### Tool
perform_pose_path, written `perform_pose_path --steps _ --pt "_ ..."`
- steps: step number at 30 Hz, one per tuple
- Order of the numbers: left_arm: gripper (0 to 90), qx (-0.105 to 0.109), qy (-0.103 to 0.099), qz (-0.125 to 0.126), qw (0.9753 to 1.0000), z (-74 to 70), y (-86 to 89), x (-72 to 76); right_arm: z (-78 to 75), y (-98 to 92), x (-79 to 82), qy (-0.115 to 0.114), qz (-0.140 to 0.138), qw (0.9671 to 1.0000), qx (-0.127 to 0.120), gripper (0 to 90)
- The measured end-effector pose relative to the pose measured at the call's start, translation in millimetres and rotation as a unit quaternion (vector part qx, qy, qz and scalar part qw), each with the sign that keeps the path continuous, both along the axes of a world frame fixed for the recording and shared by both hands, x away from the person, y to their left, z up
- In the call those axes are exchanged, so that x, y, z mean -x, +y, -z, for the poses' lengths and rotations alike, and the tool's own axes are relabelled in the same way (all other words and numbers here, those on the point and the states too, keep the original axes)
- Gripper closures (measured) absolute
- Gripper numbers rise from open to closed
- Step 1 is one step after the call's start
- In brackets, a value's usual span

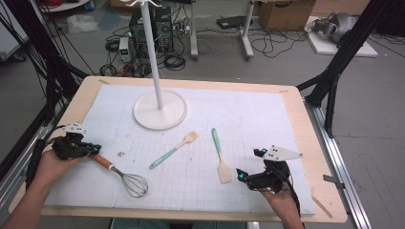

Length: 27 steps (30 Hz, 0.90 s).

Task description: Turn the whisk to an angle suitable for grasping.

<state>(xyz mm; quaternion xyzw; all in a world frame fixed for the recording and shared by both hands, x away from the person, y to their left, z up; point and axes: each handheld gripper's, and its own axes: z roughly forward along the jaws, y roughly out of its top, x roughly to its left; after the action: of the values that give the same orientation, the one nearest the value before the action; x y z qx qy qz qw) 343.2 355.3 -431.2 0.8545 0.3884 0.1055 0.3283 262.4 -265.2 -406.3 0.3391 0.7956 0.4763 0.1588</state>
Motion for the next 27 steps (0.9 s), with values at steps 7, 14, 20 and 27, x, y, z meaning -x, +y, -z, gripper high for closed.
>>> perform_pose_path --steps 7,14,20,27 --pt "89.1 -0.004 0.003 0.007 1.0 -1.1 3.1 3.7 0.3 0.3 -0.2 0.0 -0.001 1.0 0.001 1.4" --pt "89.1 -0.006 0.003 0.01 0.9999 -2.5 4.4 6.9 0.0 0.2 0.1 -0.001 0.0 1.0 0.001 1.5" --pt "89.1 -0.004 0.002 0.013 0.9999 -2.9 7.1 11.2 0.0 0.6 -0.2 -0.001 -0.002 1.0 0.001 1.4" --pt "89.1 -0.003 0.002 0.018 0.9998 -1.8 9.4 17.0 -0.1 0.6 -0.1 0.0 -0.002 1.0 0.002 1.5"
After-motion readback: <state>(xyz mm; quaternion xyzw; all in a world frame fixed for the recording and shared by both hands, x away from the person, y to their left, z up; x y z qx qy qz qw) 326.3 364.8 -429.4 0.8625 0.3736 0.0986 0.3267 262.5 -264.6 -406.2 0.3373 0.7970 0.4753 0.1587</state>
